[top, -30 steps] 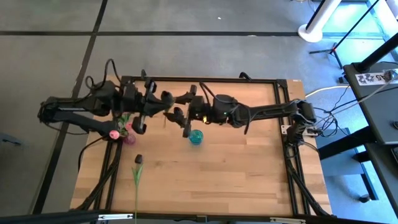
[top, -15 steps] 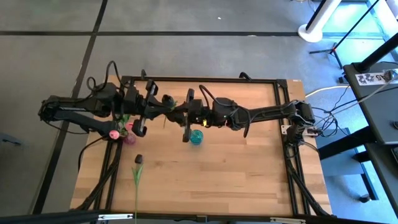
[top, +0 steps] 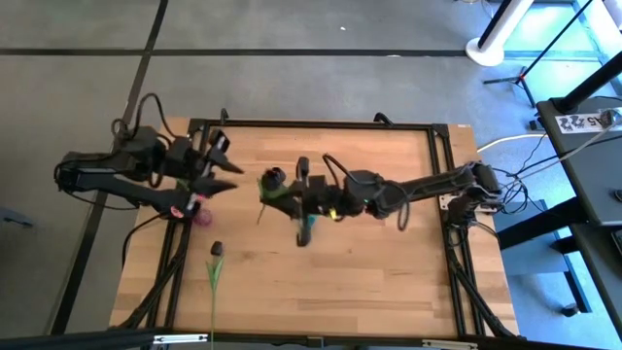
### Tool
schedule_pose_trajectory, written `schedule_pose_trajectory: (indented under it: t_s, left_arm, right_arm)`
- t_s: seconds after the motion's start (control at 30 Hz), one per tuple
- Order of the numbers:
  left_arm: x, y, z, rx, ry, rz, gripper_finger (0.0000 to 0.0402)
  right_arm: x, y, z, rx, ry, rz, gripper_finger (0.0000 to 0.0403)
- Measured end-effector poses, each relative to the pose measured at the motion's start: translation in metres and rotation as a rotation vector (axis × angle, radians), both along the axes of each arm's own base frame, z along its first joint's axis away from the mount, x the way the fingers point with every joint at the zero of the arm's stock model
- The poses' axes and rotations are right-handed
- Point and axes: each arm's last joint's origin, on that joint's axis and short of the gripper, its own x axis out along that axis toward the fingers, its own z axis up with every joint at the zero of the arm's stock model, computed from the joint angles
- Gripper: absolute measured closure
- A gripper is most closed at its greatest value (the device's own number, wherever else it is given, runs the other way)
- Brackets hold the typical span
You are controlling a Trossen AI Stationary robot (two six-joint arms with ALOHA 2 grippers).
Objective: Sort flowers into vase by color
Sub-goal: Put the top black tulip into the blue vase
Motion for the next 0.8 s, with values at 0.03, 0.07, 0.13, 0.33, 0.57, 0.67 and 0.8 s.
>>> schedule_pose_trajectory:
  t_s: [0.03, 0.07, 0.13, 0.33, 0.57, 0.67, 0.8]
  left_arm:
    - [-0.004, -0.001, 0.000, 0.005, 0.011, -0.021, 0.0262]
    - [-0.008, -0.002, -0.001, 0.009, 0.025, -0.039, 0.0261]
    - [-0.014, -0.004, -0.003, 0.014, 0.051, -0.071, 0.0260]
    - [-0.016, -0.011, -0.015, 0.033, 0.174, -0.124, 0.0269]
    - [-0.007, -0.022, -0.026, 0.082, 0.266, -0.181, 0.0276]
    - [-0.003, -0.026, -0.030, 0.091, 0.295, -0.178, 0.0276]
    - [0.002, -0.029, -0.032, 0.093, 0.314, -0.123, 0.0276]
  right_arm:
    - [-0.004, 0.005, 0.003, -0.004, 0.008, 0.013, 0.0388]
    - [-0.008, 0.011, 0.005, -0.010, 0.020, 0.027, 0.0390]
    - [-0.014, 0.024, 0.006, -0.037, 0.047, 0.054, 0.0395]
    - [-0.032, 0.050, 0.001, -0.064, 0.199, -0.009, 0.0392]
    - [-0.060, 0.039, -0.035, 0.003, 0.232, -0.194, 0.0396]
    - [-0.075, 0.026, -0.053, 0.037, 0.206, -0.254, 0.0395]
    - [-0.083, 0.007, -0.072, 0.033, 0.228, -0.312, 0.0398]
